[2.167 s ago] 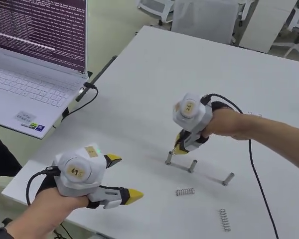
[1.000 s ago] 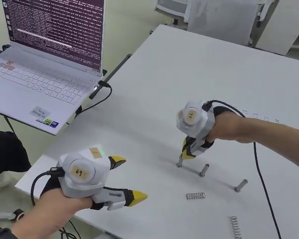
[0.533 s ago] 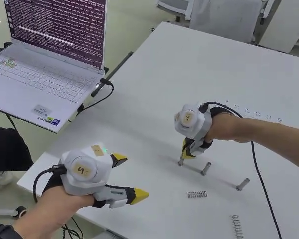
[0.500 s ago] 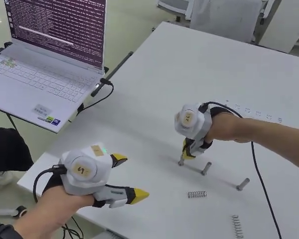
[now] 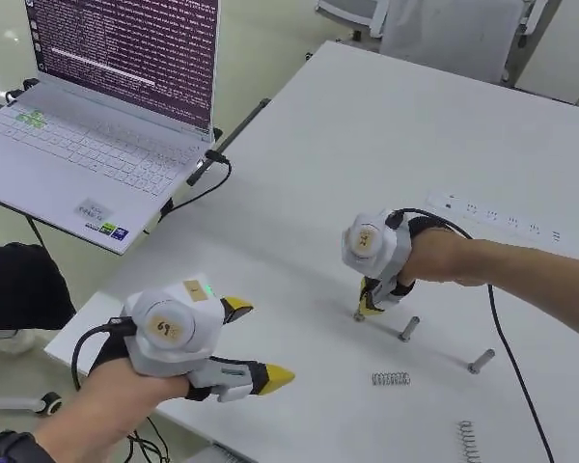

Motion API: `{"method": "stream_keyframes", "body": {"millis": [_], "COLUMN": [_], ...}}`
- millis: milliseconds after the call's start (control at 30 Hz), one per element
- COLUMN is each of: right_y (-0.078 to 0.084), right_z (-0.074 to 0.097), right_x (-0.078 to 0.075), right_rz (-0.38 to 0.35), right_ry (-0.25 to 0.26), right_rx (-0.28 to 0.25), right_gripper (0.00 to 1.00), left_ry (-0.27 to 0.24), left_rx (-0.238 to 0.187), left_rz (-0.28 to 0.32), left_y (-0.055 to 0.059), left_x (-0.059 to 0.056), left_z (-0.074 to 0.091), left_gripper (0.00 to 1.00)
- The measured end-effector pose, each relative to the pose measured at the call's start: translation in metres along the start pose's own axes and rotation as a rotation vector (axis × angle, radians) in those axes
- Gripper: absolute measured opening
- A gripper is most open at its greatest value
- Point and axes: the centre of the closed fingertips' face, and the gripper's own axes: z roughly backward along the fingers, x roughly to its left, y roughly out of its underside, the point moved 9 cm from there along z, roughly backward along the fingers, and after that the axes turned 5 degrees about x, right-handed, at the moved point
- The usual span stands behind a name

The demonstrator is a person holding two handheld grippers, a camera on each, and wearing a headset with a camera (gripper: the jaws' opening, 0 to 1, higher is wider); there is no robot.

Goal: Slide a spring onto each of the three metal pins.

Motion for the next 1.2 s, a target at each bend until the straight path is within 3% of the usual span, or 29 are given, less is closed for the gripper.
{"method": "stream_keyframes", "body": {"millis": [400, 800, 1200], "right_y": [0.001, 0.005, 0.013], "right_z": [-0.006, 0.005, 0.021], "right_x": [0.001, 0.003, 0.008], "right_rz": [-0.002, -0.02, -0.064], "right_ry": [-0.003, 0.011, 0.058], "right_rx": [0.01, -0.008, -0.042], "right_gripper": [0.09, 0.14, 0.23], "left_ry": [0.0, 0.012, 0.031], "left_rx": [0.005, 0.005, 0.007], "left_rz": [0.001, -0.009, -0.022], "left_y": [0.001, -0.003, -0.006], "left_x": [0.0, -0.001, -0.006], "left_z": [0.0, -0.004, -0.008], "left_gripper": [0.59, 0.59, 0.59]}}
